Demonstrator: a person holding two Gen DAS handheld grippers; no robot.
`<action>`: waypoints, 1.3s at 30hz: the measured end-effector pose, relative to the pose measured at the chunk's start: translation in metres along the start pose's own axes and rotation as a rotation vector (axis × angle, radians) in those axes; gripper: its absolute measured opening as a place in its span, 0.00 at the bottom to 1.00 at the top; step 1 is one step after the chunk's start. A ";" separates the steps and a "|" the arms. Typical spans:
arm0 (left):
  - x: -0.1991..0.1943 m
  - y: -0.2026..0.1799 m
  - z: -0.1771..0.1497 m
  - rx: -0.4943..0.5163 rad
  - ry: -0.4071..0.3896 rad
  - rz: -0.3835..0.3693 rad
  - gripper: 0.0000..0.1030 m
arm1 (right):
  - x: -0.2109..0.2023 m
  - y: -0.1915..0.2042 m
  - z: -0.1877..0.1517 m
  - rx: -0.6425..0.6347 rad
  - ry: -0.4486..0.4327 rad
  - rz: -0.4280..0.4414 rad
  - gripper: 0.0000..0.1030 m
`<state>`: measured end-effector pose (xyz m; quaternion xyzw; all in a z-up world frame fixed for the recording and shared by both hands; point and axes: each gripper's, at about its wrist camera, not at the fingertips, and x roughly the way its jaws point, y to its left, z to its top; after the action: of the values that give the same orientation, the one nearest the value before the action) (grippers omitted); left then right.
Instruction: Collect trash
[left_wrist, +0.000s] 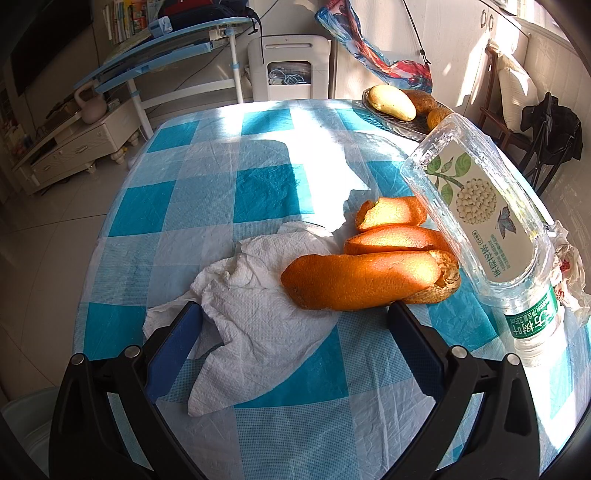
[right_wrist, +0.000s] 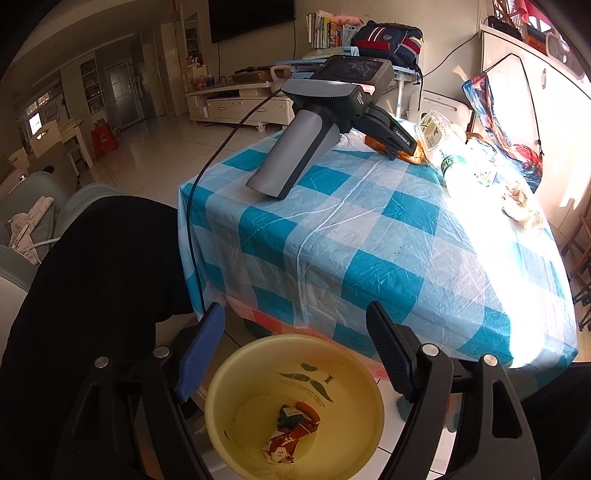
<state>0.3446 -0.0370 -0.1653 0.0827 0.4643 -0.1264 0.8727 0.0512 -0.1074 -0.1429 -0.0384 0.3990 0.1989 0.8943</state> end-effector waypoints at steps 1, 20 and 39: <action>0.000 0.000 0.000 0.000 0.000 0.000 0.94 | 0.001 0.000 0.000 0.003 0.002 0.002 0.73; 0.000 0.000 0.000 0.000 0.000 0.000 0.94 | -0.013 -0.006 0.003 0.030 -0.056 0.008 0.73; 0.000 0.000 0.000 0.000 0.000 0.000 0.94 | -0.035 -0.081 0.002 0.270 -0.161 -0.013 0.74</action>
<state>0.3451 -0.0367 -0.1655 0.0825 0.4642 -0.1264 0.8728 0.0630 -0.1927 -0.1229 0.0956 0.3490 0.1403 0.9216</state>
